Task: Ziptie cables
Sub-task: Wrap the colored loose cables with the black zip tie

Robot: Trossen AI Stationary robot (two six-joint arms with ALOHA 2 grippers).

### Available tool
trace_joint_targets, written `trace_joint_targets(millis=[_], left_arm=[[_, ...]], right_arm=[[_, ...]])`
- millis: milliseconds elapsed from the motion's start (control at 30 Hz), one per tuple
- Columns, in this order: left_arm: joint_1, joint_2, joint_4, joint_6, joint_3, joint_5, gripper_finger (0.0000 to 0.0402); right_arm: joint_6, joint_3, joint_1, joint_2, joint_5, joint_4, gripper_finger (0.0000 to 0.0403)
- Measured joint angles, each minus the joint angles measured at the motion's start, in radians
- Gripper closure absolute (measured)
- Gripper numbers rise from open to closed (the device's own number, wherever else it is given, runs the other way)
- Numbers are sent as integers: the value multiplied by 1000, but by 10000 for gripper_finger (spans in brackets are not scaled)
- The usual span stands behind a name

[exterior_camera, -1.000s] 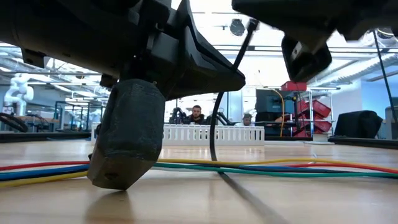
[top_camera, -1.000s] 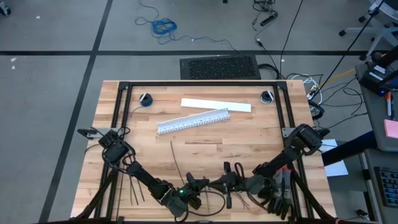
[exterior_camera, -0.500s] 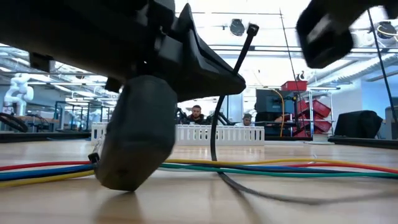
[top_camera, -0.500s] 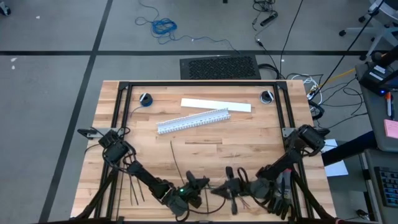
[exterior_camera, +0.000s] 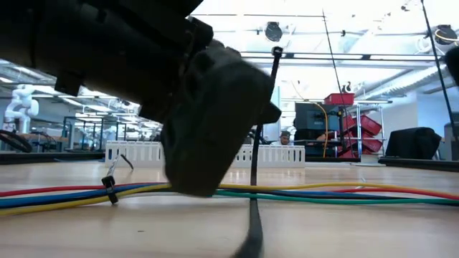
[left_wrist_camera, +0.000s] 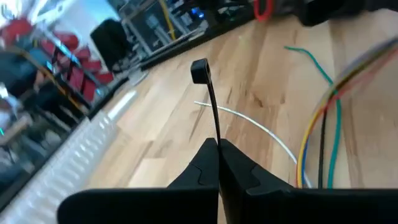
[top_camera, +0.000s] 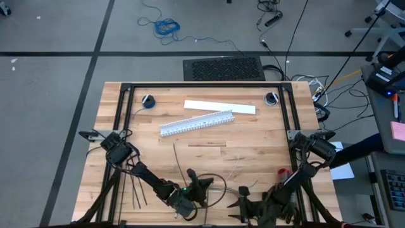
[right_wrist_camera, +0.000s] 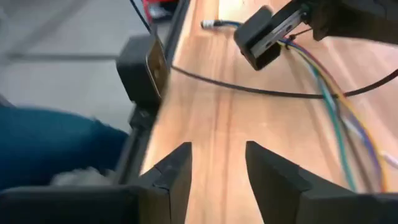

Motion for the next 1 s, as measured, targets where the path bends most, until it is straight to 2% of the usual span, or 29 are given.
trace_joint_targets(millis=[100,200,400,667,767,867,1000], left_arm=[[9,0,2,-108,0,-48,402],[24,0,8,-195,0,-106,402],[61,0,10,-354,0,-110,402],[64,-2,-27,-401,0,-107,402],[62,-2,-97,-438,0,-92,402],[62,-2,-196,-530,1,-31,402],[60,-2,-218,-607,1,30,402]], right_arm=[[-37,45,-1,0,41,-104,256],[-78,61,-5,0,54,-128,256],[-97,61,-9,0,43,-137,263],[-108,61,-12,0,-6,-156,263],[-112,61,-24,18,-27,-141,263],[-131,61,-33,53,-39,-99,263],[-140,61,-41,98,-72,-37,263]])
